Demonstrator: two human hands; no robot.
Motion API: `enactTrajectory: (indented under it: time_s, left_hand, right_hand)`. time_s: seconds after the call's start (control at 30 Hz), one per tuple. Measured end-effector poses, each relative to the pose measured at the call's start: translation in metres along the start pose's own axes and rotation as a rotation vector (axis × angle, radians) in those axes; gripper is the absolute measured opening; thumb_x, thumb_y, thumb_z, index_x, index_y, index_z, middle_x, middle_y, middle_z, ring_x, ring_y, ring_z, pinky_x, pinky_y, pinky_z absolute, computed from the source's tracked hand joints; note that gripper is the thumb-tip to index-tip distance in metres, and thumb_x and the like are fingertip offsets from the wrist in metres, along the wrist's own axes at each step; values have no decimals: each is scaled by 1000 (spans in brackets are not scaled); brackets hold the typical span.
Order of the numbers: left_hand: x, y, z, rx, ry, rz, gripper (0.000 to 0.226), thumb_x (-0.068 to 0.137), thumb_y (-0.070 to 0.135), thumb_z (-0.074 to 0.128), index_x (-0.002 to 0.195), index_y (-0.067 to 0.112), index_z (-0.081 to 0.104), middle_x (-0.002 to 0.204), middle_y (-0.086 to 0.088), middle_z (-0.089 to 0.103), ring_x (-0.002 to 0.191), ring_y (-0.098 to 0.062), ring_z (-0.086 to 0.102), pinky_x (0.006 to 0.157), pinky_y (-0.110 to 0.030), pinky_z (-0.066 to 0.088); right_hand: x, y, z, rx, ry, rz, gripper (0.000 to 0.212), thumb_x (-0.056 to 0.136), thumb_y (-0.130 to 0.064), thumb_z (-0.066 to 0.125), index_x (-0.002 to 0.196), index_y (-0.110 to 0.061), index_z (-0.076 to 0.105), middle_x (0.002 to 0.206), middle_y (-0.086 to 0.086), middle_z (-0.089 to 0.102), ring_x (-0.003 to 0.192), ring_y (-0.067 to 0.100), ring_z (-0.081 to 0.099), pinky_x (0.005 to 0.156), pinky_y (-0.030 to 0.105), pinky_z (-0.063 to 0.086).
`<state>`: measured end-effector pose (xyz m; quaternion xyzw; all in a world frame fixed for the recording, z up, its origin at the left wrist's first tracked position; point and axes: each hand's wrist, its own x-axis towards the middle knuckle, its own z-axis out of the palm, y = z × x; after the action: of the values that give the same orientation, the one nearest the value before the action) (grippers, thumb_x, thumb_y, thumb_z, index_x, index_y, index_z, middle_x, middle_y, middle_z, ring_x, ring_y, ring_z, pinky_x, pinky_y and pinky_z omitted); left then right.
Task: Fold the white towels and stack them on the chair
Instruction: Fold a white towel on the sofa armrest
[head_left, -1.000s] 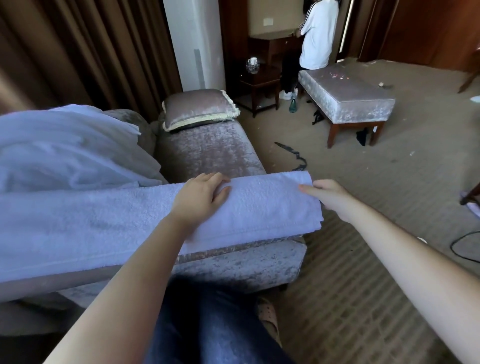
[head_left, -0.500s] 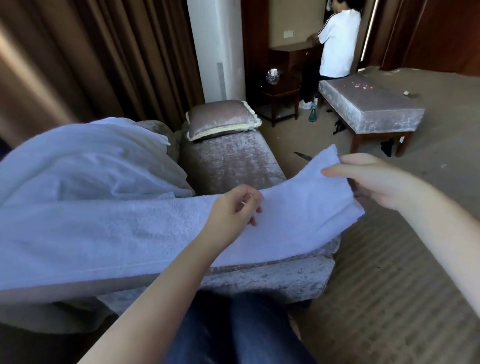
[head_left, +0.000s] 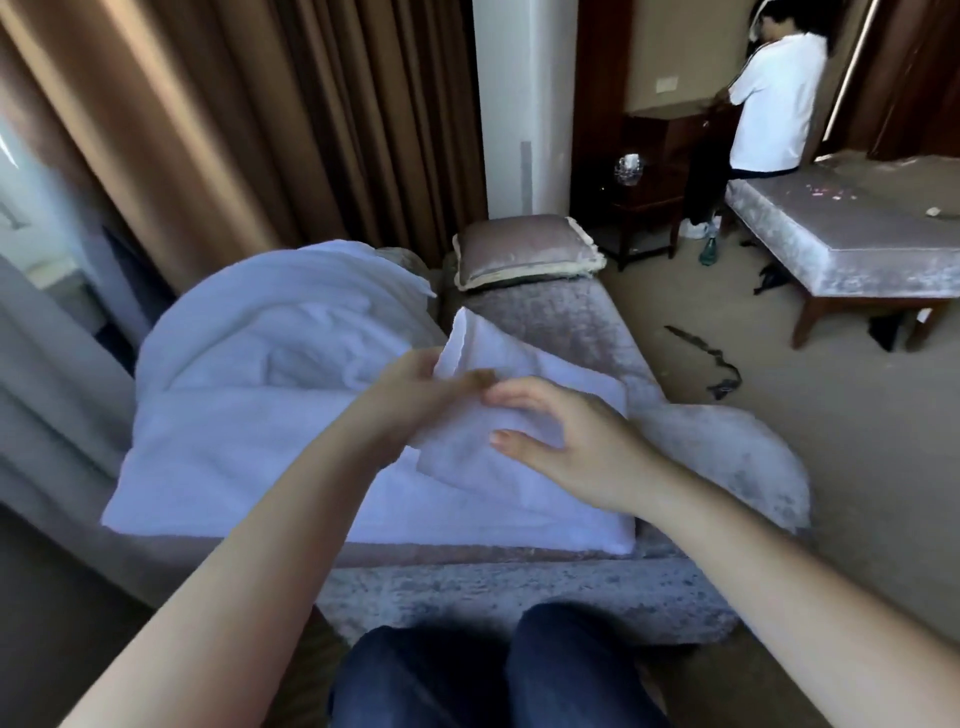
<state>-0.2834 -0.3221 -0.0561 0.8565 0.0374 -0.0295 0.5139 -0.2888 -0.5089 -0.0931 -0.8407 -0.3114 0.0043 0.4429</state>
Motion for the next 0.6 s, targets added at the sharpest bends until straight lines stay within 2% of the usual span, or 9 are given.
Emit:
enactTrajectory:
  time_s: [0.1,0.17,0.2,0.27,0.3,0.4,0.5,0.6]
  left_hand:
    - [6,-22,-9,-85,106,-37,19,85,34,68,96,18,70,91,-2,74,82,-19,70,63,-29,53]
    - [7,-37,-20,-115,130,-61,17,89,31,66,98,18,70,93,-5,74,82,-19,71,65,-30,55]
    - [6,-42,-25,-121,133,-67,17,91,29,64,100,16,70,93,-5,74,81,-19,70,63,-29,56]
    - [7,-52,-32,-115,136,-67,18,93,26,61,99,11,70,91,-6,73,77,-21,69,53,-22,51]
    - [8,-56,-34,-104,142,-69,19,93,24,61,97,8,70,91,-9,73,78,-24,69,54,-22,50]
    - [10,-70,-37,-84,155,-101,19,91,22,62,95,5,71,97,-13,73,90,-30,69,74,-37,57]
    - [9,-80,-38,-76,121,-117,18,92,24,61,96,9,70,97,-13,73,86,-31,68,63,-32,47]
    - [11,-85,-39,-78,101,-90,18,91,25,62,95,9,70,97,-15,72,91,-38,67,62,-35,43]
  right_hand:
    - [-28,29,31,-426,417,-123,63,82,-59,61,130,-19,51,136,-5,51,127,13,45,109,37,35]
    - [-46,51,50,-538,536,-91,72,77,-58,68,132,-17,47,143,4,45,133,23,40,112,41,30]
    - [-51,61,59,-560,568,-65,73,75,-50,75,133,-17,45,144,6,43,134,26,39,112,41,29]
    - [-55,75,70,-557,592,-50,77,68,-25,85,133,-15,46,144,7,42,134,29,39,112,39,31]
    - [-54,79,74,-551,586,-71,78,66,-13,85,133,-14,46,144,6,42,134,29,39,113,38,30]
    - [-48,80,82,-422,621,-42,79,64,12,76,133,-13,48,147,0,39,139,19,33,116,23,24]
    - [-45,73,88,-226,692,78,85,65,25,64,134,-23,49,148,-15,35,140,3,30,108,7,24]
    - [-43,74,91,-125,757,108,86,71,25,59,132,-33,44,145,-26,33,137,-6,30,106,5,23]
